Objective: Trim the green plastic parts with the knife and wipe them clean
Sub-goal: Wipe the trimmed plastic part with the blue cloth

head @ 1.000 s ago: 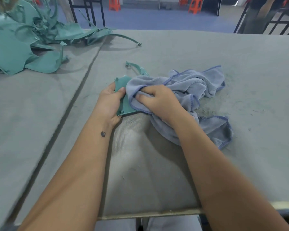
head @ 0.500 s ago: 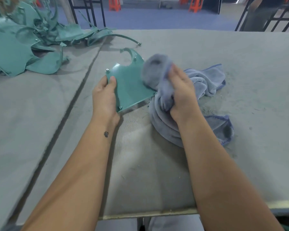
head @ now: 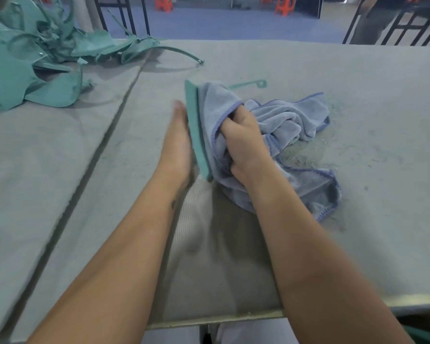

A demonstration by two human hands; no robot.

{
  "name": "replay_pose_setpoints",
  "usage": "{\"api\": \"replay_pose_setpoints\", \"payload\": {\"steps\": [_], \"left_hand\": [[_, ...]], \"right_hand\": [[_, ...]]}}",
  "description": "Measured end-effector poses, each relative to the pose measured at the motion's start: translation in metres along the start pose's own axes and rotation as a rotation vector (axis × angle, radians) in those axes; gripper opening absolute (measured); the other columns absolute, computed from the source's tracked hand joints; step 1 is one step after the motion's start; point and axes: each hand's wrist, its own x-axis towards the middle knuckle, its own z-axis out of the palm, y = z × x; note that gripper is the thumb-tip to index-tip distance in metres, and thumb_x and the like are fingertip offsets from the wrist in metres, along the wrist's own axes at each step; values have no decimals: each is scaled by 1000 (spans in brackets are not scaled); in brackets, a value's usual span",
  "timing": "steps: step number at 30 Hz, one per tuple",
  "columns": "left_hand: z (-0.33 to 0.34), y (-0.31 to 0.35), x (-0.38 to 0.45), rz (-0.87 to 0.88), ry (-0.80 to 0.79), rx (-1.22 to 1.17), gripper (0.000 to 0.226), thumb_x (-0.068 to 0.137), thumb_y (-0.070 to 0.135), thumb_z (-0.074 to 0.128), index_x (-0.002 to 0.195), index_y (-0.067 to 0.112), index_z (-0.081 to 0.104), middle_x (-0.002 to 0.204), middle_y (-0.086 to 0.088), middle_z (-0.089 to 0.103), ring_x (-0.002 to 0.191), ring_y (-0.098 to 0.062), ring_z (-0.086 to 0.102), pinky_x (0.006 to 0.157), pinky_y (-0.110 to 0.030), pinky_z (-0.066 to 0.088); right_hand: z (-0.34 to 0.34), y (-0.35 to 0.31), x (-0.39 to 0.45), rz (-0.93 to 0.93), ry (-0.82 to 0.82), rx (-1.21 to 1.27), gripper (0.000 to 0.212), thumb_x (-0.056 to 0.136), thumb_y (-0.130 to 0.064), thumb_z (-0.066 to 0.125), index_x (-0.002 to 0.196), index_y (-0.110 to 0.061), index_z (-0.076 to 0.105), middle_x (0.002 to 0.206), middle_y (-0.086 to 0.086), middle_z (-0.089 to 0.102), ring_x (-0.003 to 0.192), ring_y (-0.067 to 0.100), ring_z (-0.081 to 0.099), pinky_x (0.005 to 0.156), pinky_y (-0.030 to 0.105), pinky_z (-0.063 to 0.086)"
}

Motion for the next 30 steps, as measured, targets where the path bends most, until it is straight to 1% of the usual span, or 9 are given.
{"api": "replay_pose_setpoints", "payload": {"steps": [3, 6, 8, 13, 15, 19, 22, 25, 30], "left_hand": [[-5, 6, 2, -18, -81, -268, 82, 95, 70, 21, 115, 4, 66, 115, -22, 68, 112, -37, 63, 100, -51, 48], [-5, 7, 4, 74, 8, -310, 50, 99, 57, 35, 115, 20, 65, 119, -5, 70, 112, -22, 65, 100, -39, 51], [-10, 7, 7, 56, 70, -314, 43, 98, 54, 42, 129, 29, 60, 135, 1, 60, 118, -16, 61, 102, -33, 49], [-23, 2, 4, -22, 28, -241, 61, 99, 62, 30, 108, 23, 76, 94, 5, 75, 79, -6, 72, 56, -21, 57], [-21, -2, 10, 73, 55, -224, 44, 104, 52, 26, 128, 29, 55, 93, 17, 74, 82, 2, 70, 58, -17, 56], [-22, -2, 14, 32, -56, -324, 42, 103, 52, 29, 130, 33, 54, 116, 0, 72, 107, -21, 68, 86, -39, 58], [-25, -2, 13, 26, -107, -431, 43, 104, 47, 32, 133, 27, 55, 123, -7, 68, 112, -25, 66, 90, -41, 56], [-31, 0, 14, 17, -105, -456, 50, 107, 36, 28, 106, 23, 76, 101, -5, 75, 93, -19, 73, 72, -31, 59], [-31, 0, 13, -27, -80, -307, 48, 103, 53, 29, 115, 23, 64, 109, -2, 73, 90, -13, 73, 69, -26, 59]], "right_hand": [[9, 9, -1, -101, -39, -368, 18, 90, 3, 50, 102, -8, 58, 95, 7, 63, 86, 10, 55, 83, 15, 45], [19, 9, -2, -120, -164, -640, 17, 92, 1, 46, 100, 6, 61, 92, 10, 60, 88, 22, 55, 87, 39, 48], [21, 7, -8, -156, -239, -712, 14, 90, -1, 52, 82, 1, 64, 76, 9, 64, 74, 22, 57, 74, 39, 48], [16, 4, -14, -191, -311, -744, 23, 89, -8, 58, 68, -18, 57, 59, -11, 54, 58, 6, 46, 59, 26, 41], [20, 6, -8, -168, -296, -757, 17, 90, -8, 52, 74, -11, 58, 67, -4, 59, 64, 12, 50, 63, 30, 42], [29, 9, 8, -152, -207, -923, 27, 97, -10, 41, 110, 2, 61, 111, 18, 64, 102, 29, 56, 92, 37, 41], [23, 11, 10, -210, -198, -830, 15, 92, -3, 48, 84, -2, 61, 82, 10, 63, 80, 25, 58, 75, 34, 44], [17, 4, -5, -304, -212, -774, 40, 82, 2, 57, 55, -22, 39, 51, -12, 40, 49, 9, 35, 51, 21, 27], [22, 1, -11, -333, -264, -812, 15, 88, -3, 56, 76, 3, 59, 73, 14, 63, 70, 26, 54, 67, 41, 43]]}}
